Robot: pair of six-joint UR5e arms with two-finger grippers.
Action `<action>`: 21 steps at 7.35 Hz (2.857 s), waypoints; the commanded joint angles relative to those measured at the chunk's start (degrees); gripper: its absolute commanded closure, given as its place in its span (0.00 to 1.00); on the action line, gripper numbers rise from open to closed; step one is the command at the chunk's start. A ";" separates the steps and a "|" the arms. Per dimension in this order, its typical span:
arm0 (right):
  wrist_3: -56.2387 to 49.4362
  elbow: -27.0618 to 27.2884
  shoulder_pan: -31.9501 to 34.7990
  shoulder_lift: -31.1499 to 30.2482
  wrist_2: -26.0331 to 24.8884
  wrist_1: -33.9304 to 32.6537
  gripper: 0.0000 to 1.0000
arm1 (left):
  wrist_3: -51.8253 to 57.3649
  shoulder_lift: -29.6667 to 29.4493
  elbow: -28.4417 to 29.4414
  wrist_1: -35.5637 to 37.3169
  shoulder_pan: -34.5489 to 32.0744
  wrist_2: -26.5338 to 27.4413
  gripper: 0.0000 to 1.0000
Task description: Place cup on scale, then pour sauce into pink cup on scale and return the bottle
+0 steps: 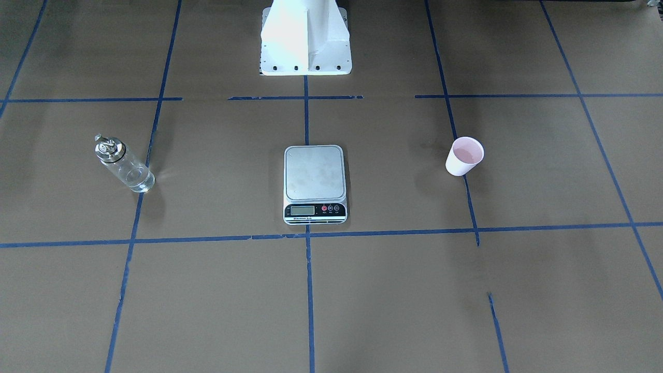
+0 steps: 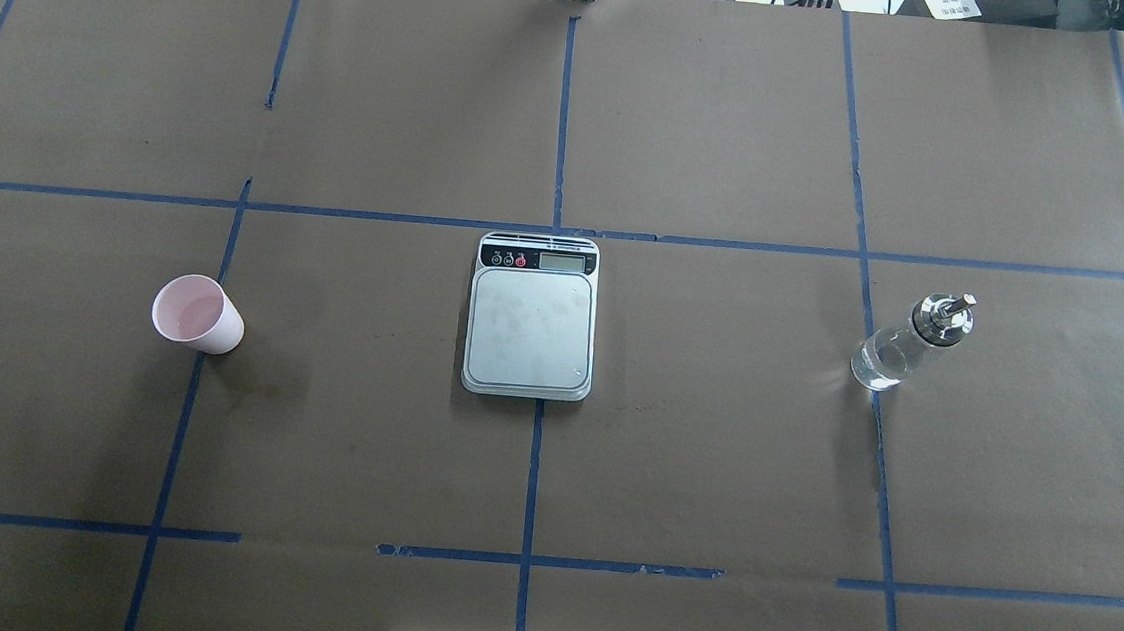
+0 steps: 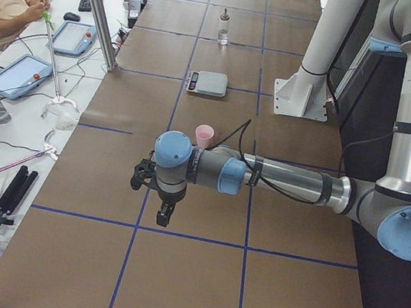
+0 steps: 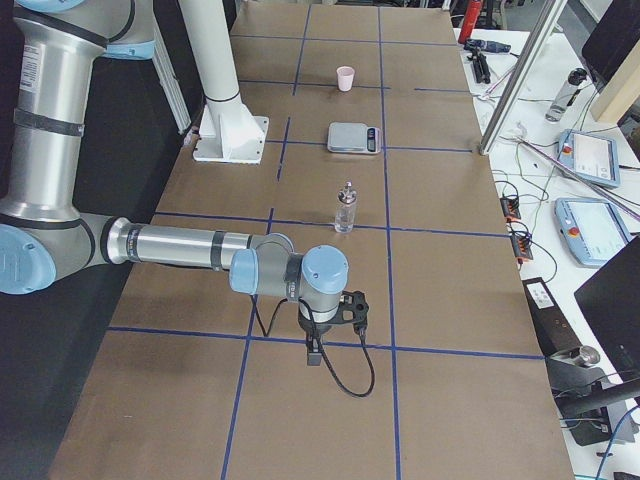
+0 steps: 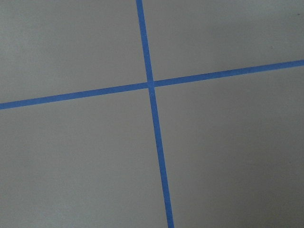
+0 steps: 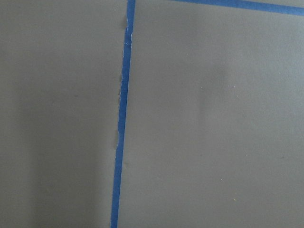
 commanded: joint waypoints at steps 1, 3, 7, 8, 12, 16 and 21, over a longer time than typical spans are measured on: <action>0.00 0.00 0.00 -0.09 0.05 -0.07 0.00 | 0.37 0.21 -0.18 -0.04 0.04 0.18 0.00; 0.00 0.61 -0.09 0.08 0.49 0.01 0.00 | 0.28 0.21 -0.70 -0.22 0.04 0.09 0.00; 0.88 6.31 -0.70 0.61 5.41 12.07 0.00 | 0.37 0.03 -1.15 -9.32 3.47 -0.52 0.00; 0.79 6.15 -0.70 0.96 4.72 17.80 0.00 | -0.06 -0.14 -1.15 -17.28 3.47 -0.17 0.00; 4.83 2.29 -0.70 4.74 5.23 20.67 0.00 | -2.86 -2.34 7.80 -46.52 3.38 -0.52 0.00; 4.83 3.08 -0.70 5.18 5.15 20.67 0.00 | -27.82 -1.47 2.57 -51.37 11.25 0.61 0.00; 4.83 3.08 -0.70 4.83 5.15 20.75 0.00 | -50.16 -0.67 -4.22 -49.97 32.89 20.65 0.14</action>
